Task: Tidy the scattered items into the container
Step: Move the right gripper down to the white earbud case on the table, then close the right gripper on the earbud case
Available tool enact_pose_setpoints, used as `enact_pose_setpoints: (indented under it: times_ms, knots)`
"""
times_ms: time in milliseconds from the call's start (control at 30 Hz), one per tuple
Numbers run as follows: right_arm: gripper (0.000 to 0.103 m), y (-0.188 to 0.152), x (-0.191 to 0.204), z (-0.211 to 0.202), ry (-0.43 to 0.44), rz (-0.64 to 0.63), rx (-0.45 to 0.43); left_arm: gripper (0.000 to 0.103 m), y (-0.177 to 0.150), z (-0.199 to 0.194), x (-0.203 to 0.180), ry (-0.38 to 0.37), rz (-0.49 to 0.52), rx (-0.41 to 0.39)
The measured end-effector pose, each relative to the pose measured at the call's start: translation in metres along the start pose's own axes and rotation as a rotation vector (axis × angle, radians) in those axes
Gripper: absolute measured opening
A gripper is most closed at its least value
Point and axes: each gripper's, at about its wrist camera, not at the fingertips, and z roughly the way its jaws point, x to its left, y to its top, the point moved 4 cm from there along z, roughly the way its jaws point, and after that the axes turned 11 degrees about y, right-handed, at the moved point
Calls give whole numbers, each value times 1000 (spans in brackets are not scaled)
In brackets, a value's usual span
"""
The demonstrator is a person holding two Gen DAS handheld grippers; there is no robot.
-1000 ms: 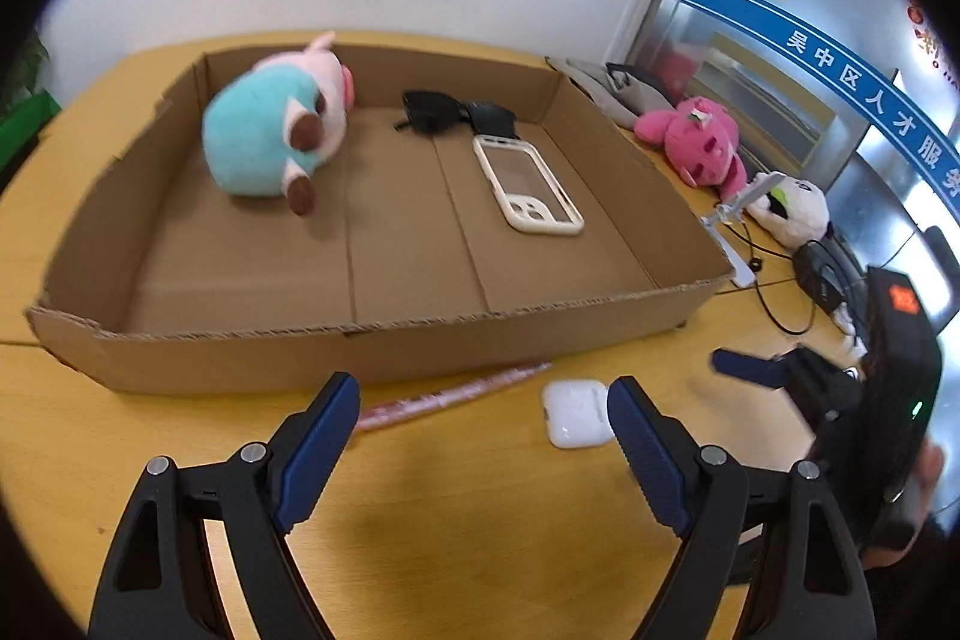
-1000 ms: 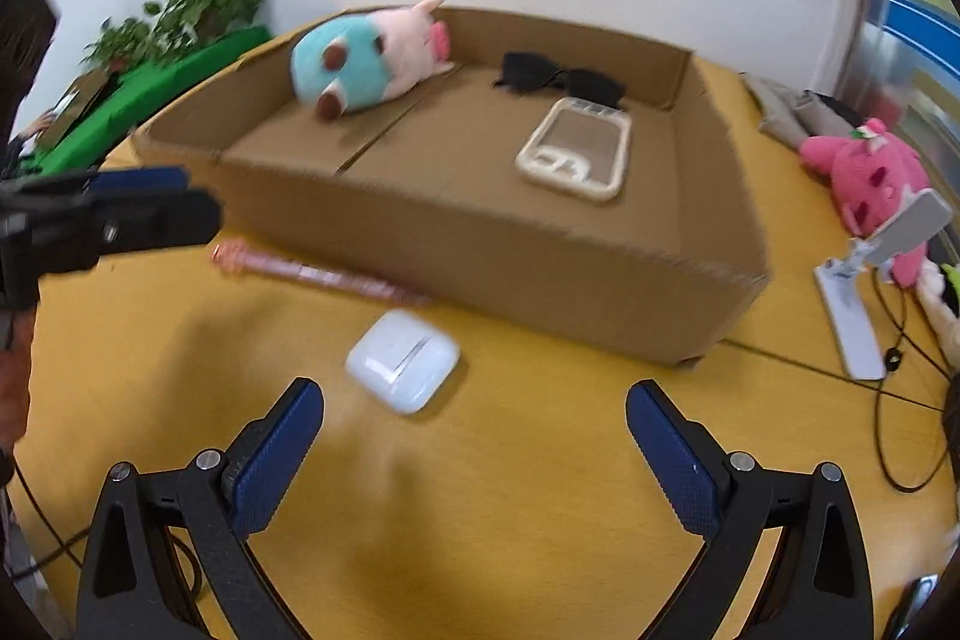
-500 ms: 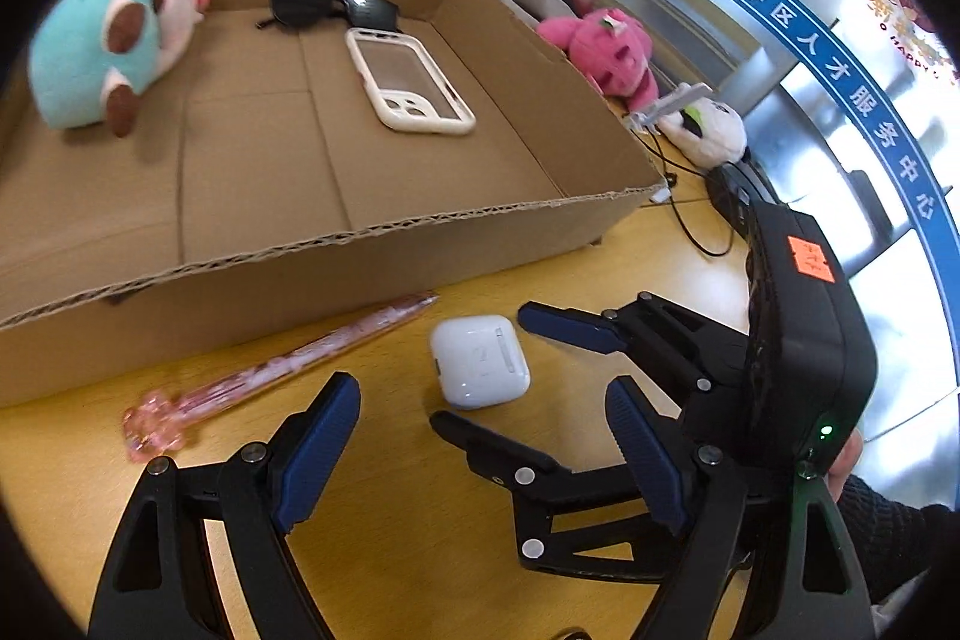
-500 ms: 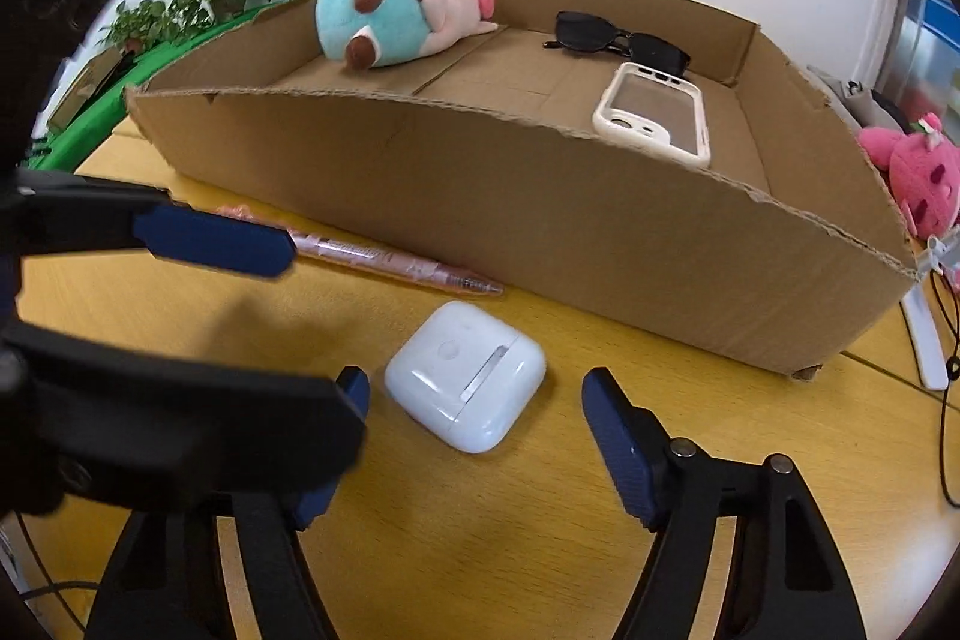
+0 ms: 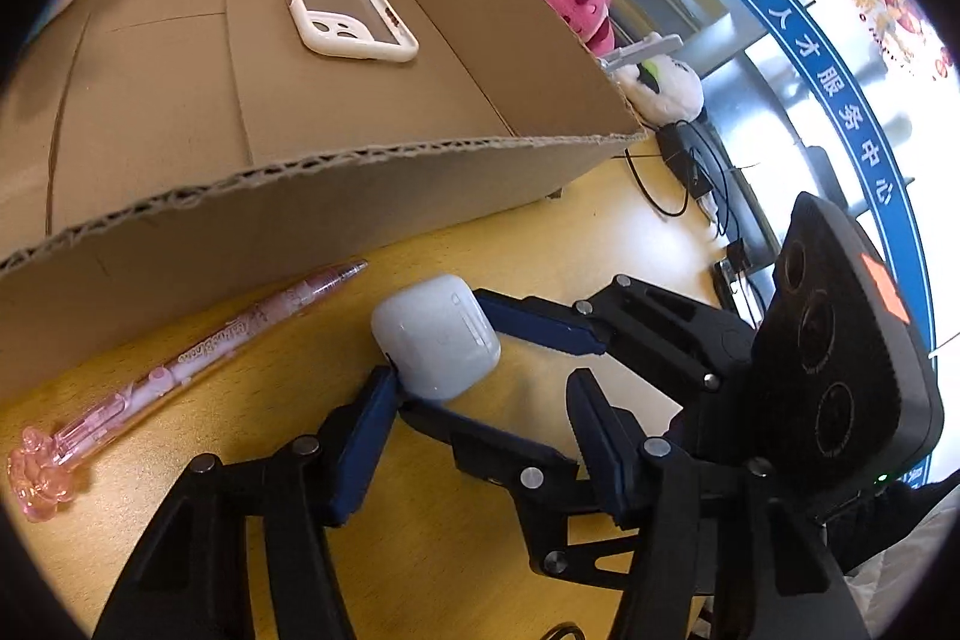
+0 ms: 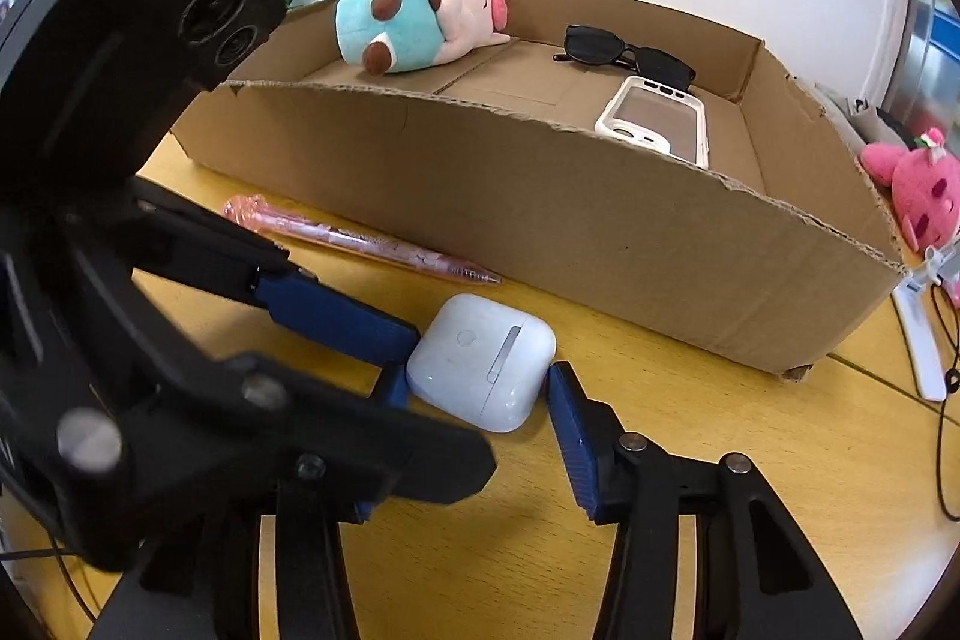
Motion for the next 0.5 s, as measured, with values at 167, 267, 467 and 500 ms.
enact_pose_setpoints:
  times_ms: [167, 267, 467, 500]
  knots:
    - [51, 0, 10, -2, 18, -1, -1, 44, 0, -1, 12, -36, -68, 0]
    - [51, -2, 18, -3, 6, -27, 6, 44, 1, 1, 10, -36, -70, 7]
    - [52, -13, 18, -16, 7, -25, -5, 23, 1, 4, 13, -17, -104, 22]
    - [51, -14, 18, -17, 6, -26, -5, 23, 0, 2, 12, -16, -104, 16]
